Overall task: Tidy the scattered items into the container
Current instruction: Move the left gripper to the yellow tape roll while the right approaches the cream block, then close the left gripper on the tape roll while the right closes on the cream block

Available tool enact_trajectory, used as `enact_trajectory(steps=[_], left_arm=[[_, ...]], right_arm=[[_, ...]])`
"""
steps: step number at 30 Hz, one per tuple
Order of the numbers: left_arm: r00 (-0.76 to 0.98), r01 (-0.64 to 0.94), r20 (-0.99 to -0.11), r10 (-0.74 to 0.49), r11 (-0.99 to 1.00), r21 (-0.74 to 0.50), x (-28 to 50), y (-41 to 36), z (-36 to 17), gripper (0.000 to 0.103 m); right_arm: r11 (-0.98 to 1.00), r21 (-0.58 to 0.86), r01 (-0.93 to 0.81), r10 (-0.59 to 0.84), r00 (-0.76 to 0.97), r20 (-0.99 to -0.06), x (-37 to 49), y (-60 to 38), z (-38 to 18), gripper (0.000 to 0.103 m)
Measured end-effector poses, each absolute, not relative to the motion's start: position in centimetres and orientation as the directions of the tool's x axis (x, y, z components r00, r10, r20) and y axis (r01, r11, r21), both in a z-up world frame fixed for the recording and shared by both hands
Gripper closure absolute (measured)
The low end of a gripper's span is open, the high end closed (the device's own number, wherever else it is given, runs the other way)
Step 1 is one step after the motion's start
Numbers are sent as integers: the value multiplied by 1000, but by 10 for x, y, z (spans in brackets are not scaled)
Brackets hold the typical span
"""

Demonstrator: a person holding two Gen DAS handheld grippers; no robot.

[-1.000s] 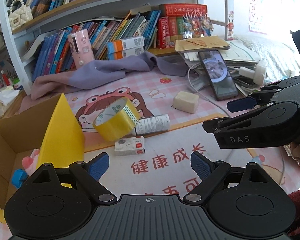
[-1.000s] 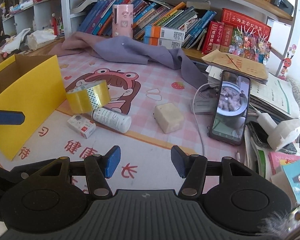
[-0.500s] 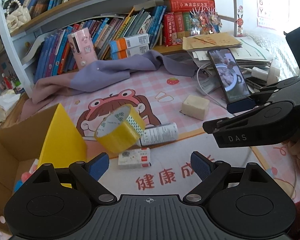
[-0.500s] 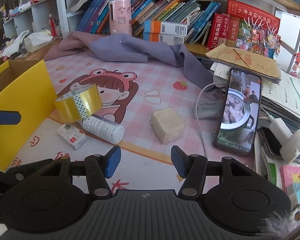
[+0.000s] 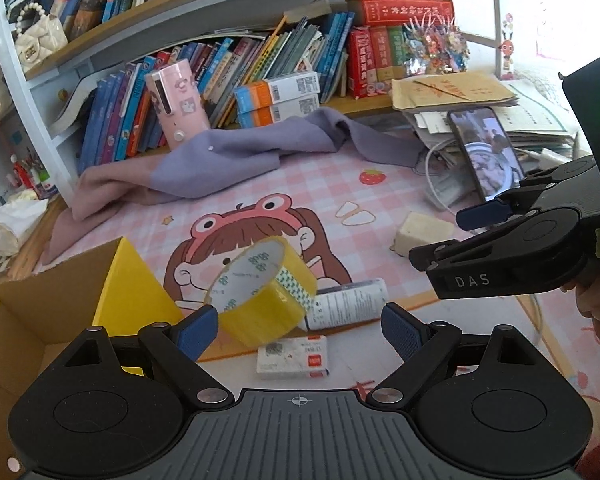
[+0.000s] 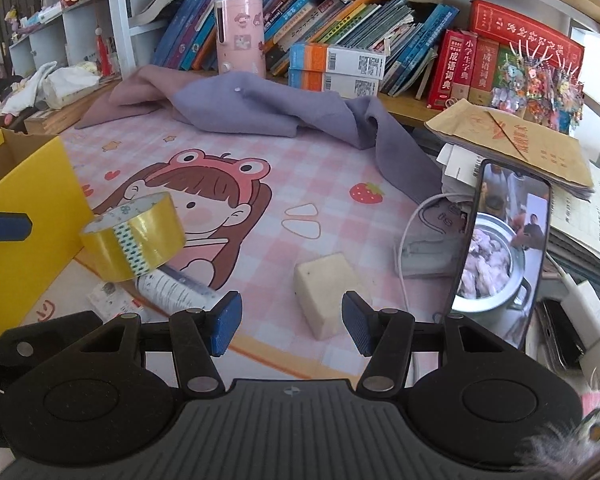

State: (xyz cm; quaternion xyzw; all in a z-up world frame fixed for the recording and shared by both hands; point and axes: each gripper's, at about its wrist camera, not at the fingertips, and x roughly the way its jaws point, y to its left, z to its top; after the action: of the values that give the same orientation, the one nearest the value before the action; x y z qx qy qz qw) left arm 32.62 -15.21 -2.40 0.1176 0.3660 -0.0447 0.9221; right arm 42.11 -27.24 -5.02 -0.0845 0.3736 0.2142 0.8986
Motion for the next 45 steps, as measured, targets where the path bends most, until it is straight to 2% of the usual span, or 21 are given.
enact_trajectory(steps=[23, 31, 39, 44, 45], left_arm=[[704, 142, -708, 51, 967, 211, 383, -152, -41, 13], [684, 139, -728, 53, 970, 201, 396, -151, -50, 22], [667, 128, -743, 46, 976, 176, 407, -150, -57, 24], [649, 117, -760, 34, 983, 143, 412, -148, -61, 35], [643, 116, -766, 27, 985, 132, 413, -147, -62, 40]], right_arm=[[867, 9, -498, 329, 560, -761, 465, -267, -72, 47], [860, -37, -508, 315, 587, -746, 473, -265, -68, 47], [860, -52, -508, 279, 552, -786, 486, -261, -84, 47], [867, -46, -496, 272, 548, -791, 487, -261, -90, 47], [869, -45, -493, 270, 548, -792, 487, -261, -91, 49]])
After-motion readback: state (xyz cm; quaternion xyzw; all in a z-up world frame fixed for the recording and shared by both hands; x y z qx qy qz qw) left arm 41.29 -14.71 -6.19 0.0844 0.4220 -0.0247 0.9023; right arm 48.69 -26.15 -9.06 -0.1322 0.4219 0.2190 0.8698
